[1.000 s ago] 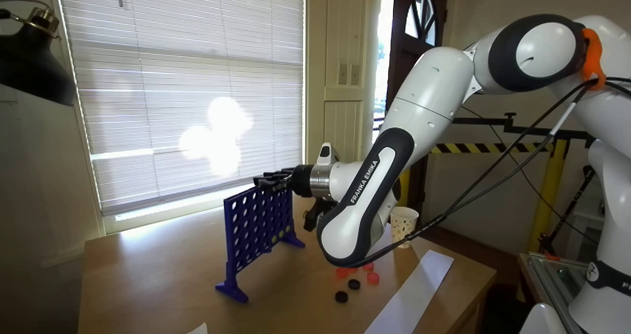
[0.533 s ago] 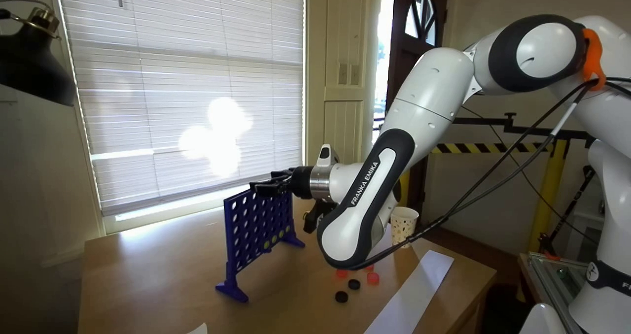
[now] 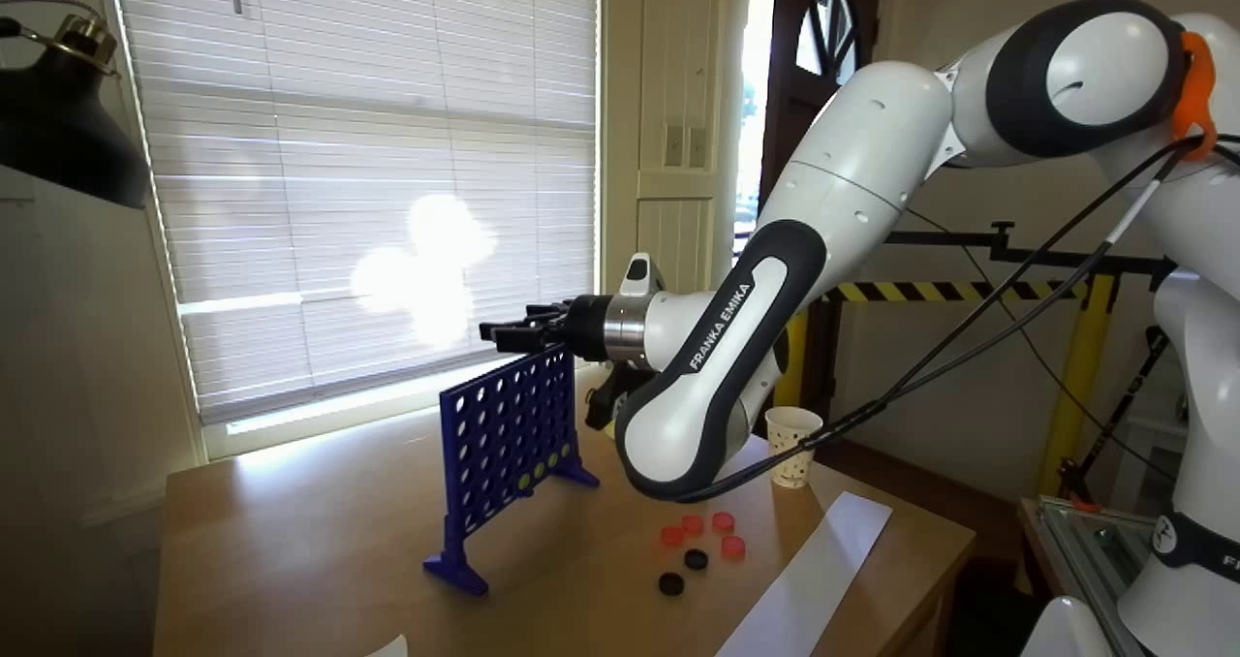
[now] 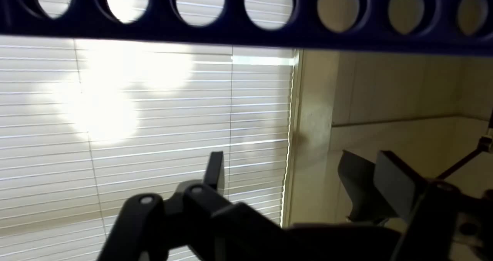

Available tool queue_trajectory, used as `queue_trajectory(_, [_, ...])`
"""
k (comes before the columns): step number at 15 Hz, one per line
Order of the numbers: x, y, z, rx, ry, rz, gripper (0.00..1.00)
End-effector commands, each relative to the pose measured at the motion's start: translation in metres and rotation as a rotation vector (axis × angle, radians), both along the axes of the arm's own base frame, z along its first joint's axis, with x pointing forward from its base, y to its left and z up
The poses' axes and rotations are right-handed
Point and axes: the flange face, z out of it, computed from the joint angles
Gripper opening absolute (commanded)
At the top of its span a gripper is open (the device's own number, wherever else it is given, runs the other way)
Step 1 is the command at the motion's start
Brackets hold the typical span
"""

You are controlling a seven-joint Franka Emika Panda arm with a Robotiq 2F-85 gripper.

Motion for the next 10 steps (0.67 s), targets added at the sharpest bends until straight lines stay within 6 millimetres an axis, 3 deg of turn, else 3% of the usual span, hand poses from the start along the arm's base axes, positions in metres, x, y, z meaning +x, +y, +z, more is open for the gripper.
queue_trajectory(1, [-0.023,0.013,0.040,0.027,-0.004,-0.001,1.00])
queue_trajectory(4, [-0.038,0.023,0.059,0.039,0.066,0.026,1.00])
queue_trajectory(10, [-0.063,0.024,0.070,0.015,0.332,0.034,1.00])
